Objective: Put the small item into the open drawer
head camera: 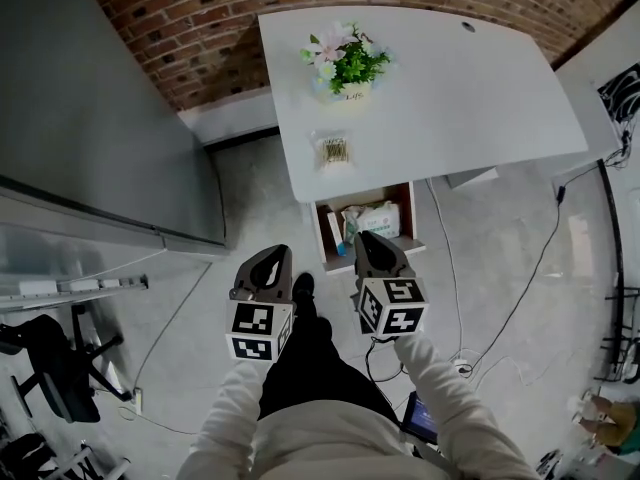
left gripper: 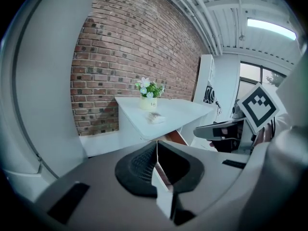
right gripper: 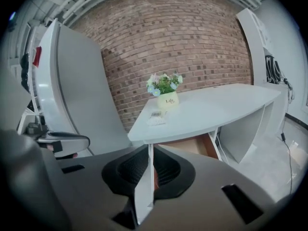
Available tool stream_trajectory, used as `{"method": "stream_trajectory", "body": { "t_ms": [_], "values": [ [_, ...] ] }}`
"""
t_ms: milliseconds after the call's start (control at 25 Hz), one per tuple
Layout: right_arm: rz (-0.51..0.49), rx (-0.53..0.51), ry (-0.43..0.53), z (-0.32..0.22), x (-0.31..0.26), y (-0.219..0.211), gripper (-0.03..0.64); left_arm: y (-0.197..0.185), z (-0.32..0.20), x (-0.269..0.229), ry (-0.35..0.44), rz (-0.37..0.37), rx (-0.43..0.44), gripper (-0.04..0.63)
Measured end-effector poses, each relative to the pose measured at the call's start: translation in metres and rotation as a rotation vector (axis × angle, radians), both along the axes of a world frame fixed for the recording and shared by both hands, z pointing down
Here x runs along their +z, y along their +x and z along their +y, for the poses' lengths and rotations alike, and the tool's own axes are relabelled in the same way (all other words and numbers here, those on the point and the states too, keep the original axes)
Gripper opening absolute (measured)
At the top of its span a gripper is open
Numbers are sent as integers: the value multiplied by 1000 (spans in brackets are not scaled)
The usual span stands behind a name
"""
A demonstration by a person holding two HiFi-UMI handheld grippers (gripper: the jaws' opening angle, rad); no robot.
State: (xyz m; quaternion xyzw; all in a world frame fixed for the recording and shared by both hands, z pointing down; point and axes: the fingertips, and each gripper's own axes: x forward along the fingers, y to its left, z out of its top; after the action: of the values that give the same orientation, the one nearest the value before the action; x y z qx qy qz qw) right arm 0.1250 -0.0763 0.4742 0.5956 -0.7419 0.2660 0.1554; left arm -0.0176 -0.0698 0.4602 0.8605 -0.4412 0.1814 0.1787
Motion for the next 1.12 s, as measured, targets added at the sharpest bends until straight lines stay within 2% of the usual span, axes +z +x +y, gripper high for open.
{"method": "stream_trajectory", "body": {
  "t_ms": [480, 680, 1120],
  "values": [
    [-14, 2, 150, 49, -68, 9, 29, 1, 15, -29, 79, -17, 26, 21],
    [-20, 25, 187, 67, -85, 15, 28, 0, 23, -43, 110, -15, 36, 21],
    [7, 27, 214, 95, -97, 23, 26, -1, 39, -51, 123, -12, 40, 21]
  ]
}}
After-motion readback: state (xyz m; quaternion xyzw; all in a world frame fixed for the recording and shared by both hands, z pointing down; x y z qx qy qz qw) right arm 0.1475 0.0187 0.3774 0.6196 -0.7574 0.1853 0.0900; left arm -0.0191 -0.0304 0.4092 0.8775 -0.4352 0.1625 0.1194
